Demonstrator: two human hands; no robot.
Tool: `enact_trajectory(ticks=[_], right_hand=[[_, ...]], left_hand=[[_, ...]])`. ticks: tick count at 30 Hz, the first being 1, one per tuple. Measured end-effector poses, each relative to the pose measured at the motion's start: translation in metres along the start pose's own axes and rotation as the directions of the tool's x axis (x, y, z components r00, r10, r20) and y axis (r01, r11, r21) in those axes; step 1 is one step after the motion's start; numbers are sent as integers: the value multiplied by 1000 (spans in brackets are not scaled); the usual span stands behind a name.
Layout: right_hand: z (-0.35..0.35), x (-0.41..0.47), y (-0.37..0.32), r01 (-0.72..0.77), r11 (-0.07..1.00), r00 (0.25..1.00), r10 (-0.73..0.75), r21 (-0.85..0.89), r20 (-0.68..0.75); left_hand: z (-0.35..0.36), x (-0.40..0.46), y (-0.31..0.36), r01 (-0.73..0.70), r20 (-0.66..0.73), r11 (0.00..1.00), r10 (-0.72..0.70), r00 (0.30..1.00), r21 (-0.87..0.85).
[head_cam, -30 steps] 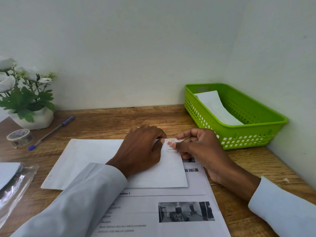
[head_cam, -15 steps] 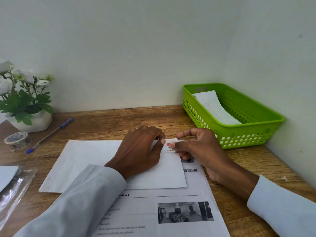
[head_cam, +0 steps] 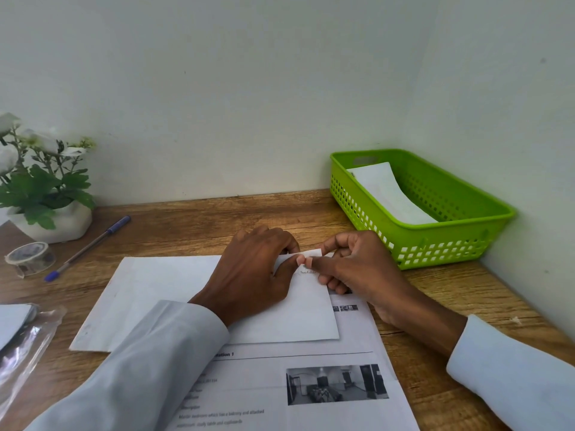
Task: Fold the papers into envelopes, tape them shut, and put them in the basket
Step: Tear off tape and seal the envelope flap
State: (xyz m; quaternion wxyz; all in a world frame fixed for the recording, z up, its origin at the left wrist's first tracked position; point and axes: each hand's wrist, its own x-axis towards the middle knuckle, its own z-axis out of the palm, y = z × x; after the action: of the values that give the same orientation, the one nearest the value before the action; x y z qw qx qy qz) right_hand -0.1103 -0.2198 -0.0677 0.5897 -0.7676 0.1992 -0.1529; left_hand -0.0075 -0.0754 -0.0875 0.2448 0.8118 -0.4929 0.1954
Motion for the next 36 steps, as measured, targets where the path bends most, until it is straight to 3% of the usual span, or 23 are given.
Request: enact_trajectory(ticks=[7,14,25,36], right_hand=[[-6,2,-3,-67,998,992,66,-1,108],[-8,4,-1,-85,996,985,87,-24,146],[-9,6,3,-37,999,986,40,-20,161],[-13,5,-3,-47,990,969,77,-134,233]], left_hand=[[-1,-1,1,-11,4,1000,12,1000,-28],[1,1,-2,-2,135,999,7,991,-40],[2,1,-5,16,156,997,-4,988,-75],[3,0,-6,-3,158,997,15,987,-75]])
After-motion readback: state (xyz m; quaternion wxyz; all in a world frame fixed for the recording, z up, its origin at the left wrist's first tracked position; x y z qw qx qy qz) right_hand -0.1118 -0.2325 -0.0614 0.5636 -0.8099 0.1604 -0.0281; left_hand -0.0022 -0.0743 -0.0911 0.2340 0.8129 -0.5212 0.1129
